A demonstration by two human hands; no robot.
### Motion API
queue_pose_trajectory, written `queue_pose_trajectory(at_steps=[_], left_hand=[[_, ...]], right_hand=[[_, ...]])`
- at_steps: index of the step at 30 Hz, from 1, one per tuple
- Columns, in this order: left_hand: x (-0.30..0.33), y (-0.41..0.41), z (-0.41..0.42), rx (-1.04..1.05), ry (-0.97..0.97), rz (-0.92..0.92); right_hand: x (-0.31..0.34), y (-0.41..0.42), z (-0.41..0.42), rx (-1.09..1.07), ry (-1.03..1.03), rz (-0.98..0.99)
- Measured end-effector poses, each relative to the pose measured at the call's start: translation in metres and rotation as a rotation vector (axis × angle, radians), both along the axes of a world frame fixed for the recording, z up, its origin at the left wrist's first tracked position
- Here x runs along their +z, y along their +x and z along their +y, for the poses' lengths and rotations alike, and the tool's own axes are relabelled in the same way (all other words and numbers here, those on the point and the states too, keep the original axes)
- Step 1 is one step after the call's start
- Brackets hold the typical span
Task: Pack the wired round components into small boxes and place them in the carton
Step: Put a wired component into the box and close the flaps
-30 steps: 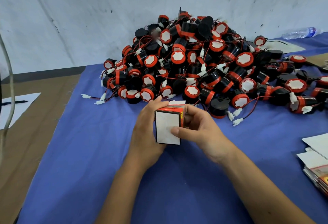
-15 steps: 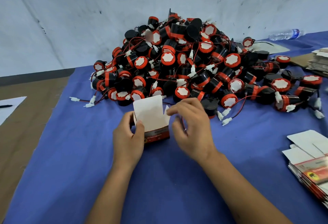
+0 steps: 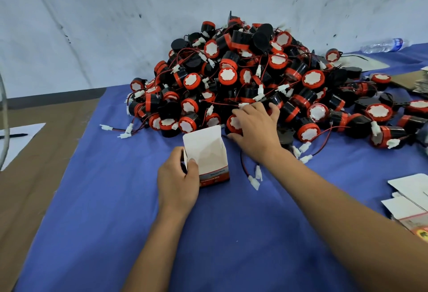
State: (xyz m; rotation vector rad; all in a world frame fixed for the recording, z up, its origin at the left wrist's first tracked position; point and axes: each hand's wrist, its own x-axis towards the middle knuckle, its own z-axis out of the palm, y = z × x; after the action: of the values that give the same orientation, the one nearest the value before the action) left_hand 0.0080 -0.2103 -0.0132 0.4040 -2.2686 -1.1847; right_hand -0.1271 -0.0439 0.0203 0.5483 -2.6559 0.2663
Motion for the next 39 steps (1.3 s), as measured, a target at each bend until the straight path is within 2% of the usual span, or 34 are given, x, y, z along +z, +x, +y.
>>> queue_pose_trajectory(at_steps=[1, 2, 4, 5, 7, 10, 11, 12, 14, 16, 20, 26, 32, 34, 36, 39], left_hand=[[0.000, 0.000, -0.001, 0.020, -0.002, -0.001], [-0.001, -0.001, -0.002, 0.048, -0.009, -0.004], [-0.002, -0.001, -0.004, 0.102, -0.024, -0.003], [-0.002, -0.001, -0.005, 0.112, -0.027, -0.001], [-0.002, 0.000, -0.005, 0.105, -0.029, -0.002], [0.001, 0.001, -0.005, 0.104, -0.012, -0.017], [0.002, 0.002, -0.005, 0.108, -0.012, -0.021], [0.002, 0.002, -0.006, 0.115, -0.014, -0.022], [0.003, 0.002, -0.006, 0.140, -0.023, -0.017], [0.003, 0.001, -0.007, 0.156, -0.019, -0.016], [0.002, 0.001, -0.006, 0.145, -0.036, -0.023], [0.001, 0.001, -0.004, 0.124, -0.023, -0.028], [-0.001, 0.000, -0.003, 0.120, -0.026, -0.024], [-0.001, 0.000, -0.003, 0.117, -0.023, -0.027], [-0.002, 0.000, -0.003, 0.116, -0.024, -0.025], [-0.002, 0.000, -0.003, 0.108, -0.017, -0.012]], right_hand=[[-0.003, 0.006, 0.000, 0.068, -0.143, 0.073], [-0.003, 0.014, 0.001, 0.159, -0.377, 0.075], [0.002, 0.029, 0.004, 0.369, -0.915, -0.075], [0.004, 0.038, 0.006, 0.440, -1.116, -0.158], [0.007, 0.049, 0.012, 0.491, -1.331, -0.242], [0.005, 0.052, 0.020, 0.363, -1.433, -0.317], [0.003, 0.050, 0.023, 0.313, -1.407, -0.316], [0.000, 0.048, 0.027, 0.259, -1.293, -0.274], [-0.006, 0.043, 0.033, 0.188, -0.894, -0.113], [-0.010, 0.038, 0.030, 0.165, -0.654, -0.011], [-0.020, 0.029, 0.016, 0.217, -0.477, -0.023], [-0.014, 0.002, 0.014, -0.002, -0.135, 0.128], [-0.017, -0.007, 0.008, -0.006, 0.196, 0.137], [-0.020, -0.007, 0.006, 0.008, 0.269, 0.126], [-0.020, -0.010, 0.004, 0.062, 0.244, 0.097], [-0.005, -0.006, 0.009, 0.301, -0.011, -0.143]])
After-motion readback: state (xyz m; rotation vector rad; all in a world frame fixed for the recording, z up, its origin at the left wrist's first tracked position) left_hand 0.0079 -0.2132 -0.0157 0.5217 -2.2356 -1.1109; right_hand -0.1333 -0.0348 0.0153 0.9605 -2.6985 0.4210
